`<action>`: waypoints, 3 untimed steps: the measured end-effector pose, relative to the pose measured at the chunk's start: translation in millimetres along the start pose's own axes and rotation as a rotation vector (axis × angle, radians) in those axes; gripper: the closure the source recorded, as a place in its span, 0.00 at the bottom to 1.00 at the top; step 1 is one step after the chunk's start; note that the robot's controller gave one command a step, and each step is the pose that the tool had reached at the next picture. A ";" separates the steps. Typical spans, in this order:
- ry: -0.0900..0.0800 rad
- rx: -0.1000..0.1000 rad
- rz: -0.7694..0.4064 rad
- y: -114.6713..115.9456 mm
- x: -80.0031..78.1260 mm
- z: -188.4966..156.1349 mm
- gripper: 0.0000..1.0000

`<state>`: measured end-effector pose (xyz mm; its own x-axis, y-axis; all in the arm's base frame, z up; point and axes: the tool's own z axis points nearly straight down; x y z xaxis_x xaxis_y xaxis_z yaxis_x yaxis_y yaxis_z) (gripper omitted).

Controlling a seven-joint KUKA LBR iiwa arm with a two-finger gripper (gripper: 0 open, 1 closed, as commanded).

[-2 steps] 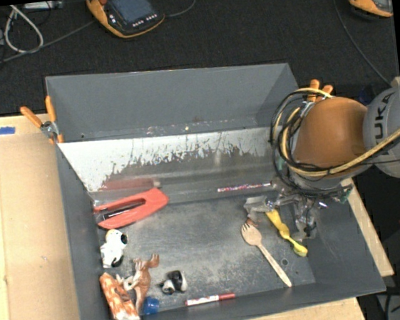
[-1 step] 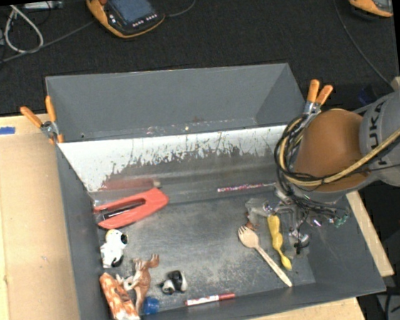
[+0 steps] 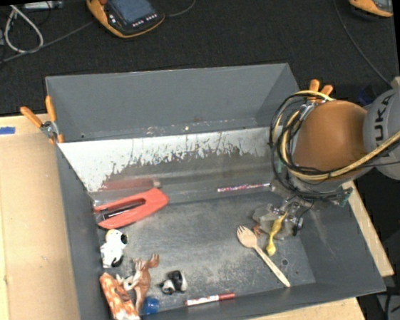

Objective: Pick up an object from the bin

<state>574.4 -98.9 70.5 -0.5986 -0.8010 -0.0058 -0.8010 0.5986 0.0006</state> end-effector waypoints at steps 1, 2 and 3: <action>0.000 0.000 0.001 0.1 0.1 -0.1 1.00; 0.003 -0.008 0.002 2.7 0.5 -17.0 1.00; 0.001 -0.007 0.004 2.9 -0.6 -50.8 1.00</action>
Offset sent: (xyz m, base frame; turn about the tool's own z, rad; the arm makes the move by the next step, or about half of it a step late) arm 0.0001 0.0000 0.0521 0.0008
